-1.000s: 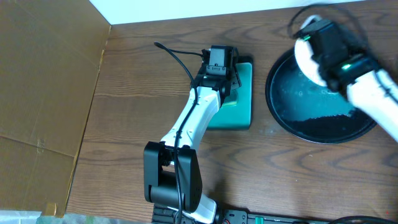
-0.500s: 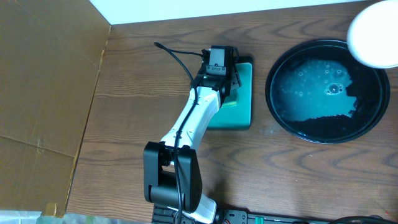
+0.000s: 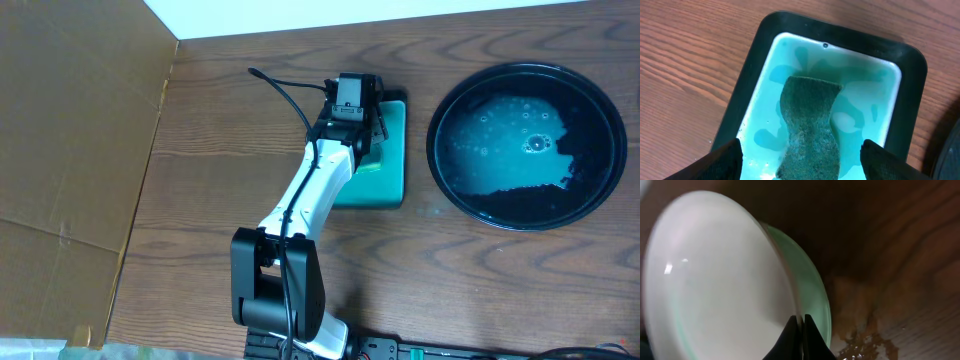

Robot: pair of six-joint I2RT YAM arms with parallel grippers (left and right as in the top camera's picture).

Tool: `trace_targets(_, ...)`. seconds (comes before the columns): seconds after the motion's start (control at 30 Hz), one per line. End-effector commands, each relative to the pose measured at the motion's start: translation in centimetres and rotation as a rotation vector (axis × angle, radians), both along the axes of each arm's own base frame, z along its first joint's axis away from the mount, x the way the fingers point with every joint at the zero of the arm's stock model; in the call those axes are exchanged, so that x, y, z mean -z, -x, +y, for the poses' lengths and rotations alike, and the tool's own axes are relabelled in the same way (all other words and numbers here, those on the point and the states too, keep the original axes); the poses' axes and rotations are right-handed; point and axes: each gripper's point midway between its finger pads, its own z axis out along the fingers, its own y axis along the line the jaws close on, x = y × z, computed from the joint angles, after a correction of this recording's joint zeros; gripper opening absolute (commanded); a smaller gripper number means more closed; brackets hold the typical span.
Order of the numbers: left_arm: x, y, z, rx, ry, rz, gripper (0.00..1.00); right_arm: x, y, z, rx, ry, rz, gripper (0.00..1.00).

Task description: Clean dirty plates on tray and stack at the side

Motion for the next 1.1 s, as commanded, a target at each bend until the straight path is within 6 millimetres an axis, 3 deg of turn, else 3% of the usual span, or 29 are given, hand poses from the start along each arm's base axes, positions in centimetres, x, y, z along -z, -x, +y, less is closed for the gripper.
trace_targets(0.0,0.1,0.1,0.3,-0.008,-0.005,0.005,0.76,0.2,-0.2,0.4,-0.026,-0.002,-0.006,0.1)
trace_targets(0.07,0.1,0.1,0.3,-0.008,-0.005,0.004,0.76,0.0,-0.3,0.5,-0.034,-0.005,-0.015,0.21)
trace_targets(0.13,0.1,0.1,0.3,-0.008,-0.005,0.005,0.76,-0.3,-0.4,1.0,-0.05,-0.022,-0.024,0.22)
trace_targets(0.2,0.1,0.1,0.3,-0.008,-0.005,0.005,0.76,-0.7,0.1,1.3,-0.05,-0.032,-0.013,0.36)
trace_targets(0.27,0.1,0.1,0.3,-0.008,-0.005,0.005,0.76,-1.6,0.4,1.4,-0.039,-0.035,-0.015,0.56)
trace_targets(0.4,0.1,0.1,0.3,-0.008,-0.005,0.004,0.76,-5.2,1.5,1.8,-0.006,-0.031,-0.031,0.73)
trace_targets(0.57,0.1,0.1,0.3,-0.008,-0.005,0.004,0.76,-11.1,5.2,3.9,-0.005,0.067,-0.004,0.75)
trace_targets(0.63,0.1,0.1,0.3,-0.008,-0.005,0.005,0.76,-12.6,6.5,5.7,-0.025,0.102,0.012,0.72)
trace_targets(0.8,0.1,0.1,0.3,-0.008,-0.005,0.005,0.76,-15.8,8.9,13.6,-0.196,0.182,-0.057,0.71)
trace_targets(0.83,0.1,0.1,0.3,-0.008,-0.005,0.005,0.77,-16.7,9.9,16.2,-0.253,0.232,-0.094,0.76)
trace_targets(0.87,0.1,0.1,0.3,-0.008,-0.005,0.005,0.77,-17.1,10.4,17.6,-0.286,0.252,-0.114,0.95)
trace_targets(0.9,0.1,0.1,0.3,-0.008,-0.005,0.005,0.76,-17.3,10.9,18.9,-0.316,0.262,-0.128,0.99)
trace_targets(1.07,0.1,0.1,0.3,-0.008,-0.005,0.005,0.77,-17.7,12.7,24.6,-0.481,0.252,-0.169,0.99)
